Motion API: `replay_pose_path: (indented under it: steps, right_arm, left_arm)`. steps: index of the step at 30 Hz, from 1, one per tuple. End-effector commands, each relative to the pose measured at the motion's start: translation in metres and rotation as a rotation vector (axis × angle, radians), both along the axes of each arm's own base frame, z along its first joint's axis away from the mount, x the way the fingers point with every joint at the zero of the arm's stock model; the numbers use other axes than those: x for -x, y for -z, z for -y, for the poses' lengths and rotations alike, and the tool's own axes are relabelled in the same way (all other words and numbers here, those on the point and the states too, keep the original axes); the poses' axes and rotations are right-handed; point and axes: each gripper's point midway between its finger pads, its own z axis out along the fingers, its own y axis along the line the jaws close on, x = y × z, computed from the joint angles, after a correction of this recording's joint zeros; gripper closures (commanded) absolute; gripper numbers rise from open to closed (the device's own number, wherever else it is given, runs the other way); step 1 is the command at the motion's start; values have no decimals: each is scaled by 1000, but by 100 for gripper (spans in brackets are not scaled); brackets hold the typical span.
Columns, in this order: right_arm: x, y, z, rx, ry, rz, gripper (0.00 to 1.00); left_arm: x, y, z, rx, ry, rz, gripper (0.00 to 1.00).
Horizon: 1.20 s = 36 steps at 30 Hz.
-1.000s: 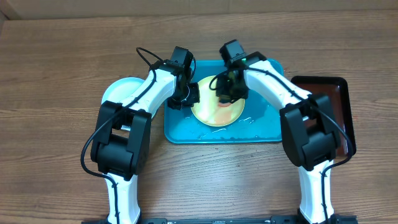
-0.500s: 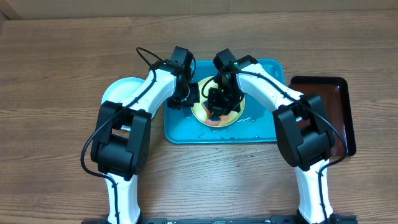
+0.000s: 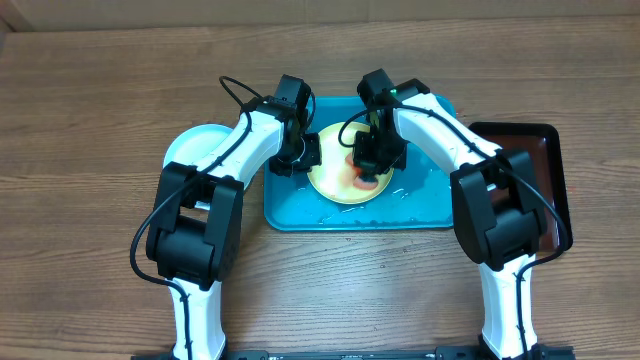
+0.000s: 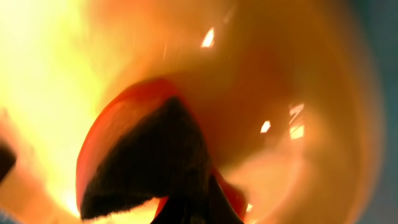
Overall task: Clean dirty plates on tray and stack at the side
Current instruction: 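Scrub the yellow plate with the sponge while left gripper holds it, then keep scrubbing the yellow plate's red stains with the sponge in circles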
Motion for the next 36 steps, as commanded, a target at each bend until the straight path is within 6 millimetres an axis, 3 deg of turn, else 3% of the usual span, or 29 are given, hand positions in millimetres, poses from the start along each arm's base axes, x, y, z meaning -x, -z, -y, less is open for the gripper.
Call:
replay_pose_path:
  steps: [1,12,18,26,30,36]
  right_arm:
    - [-30,4,28,159,31,122,96]
    - [-46,-1,17,233,1,246,96]
    - [-46,-19,18,358,-12,295,96]
    - [-24,-21,26,394,13,205,96]
    - [-9,-18,20,346,-1,131,96]
    - [15,-6,-22,96,-97,16,96]
  left_arm:
    - [8,18,-12,-60,10,-39,96]
    - [8,18,-12,-60,10,-39,96]
    - [8,18,-12,-63,9,-38,96]
    - [8,18,-12,-63,9,-37,96]
    - [8,18,-12,-63,9,-38,96]
    - [8,18,-12,-63,9,-37,96]
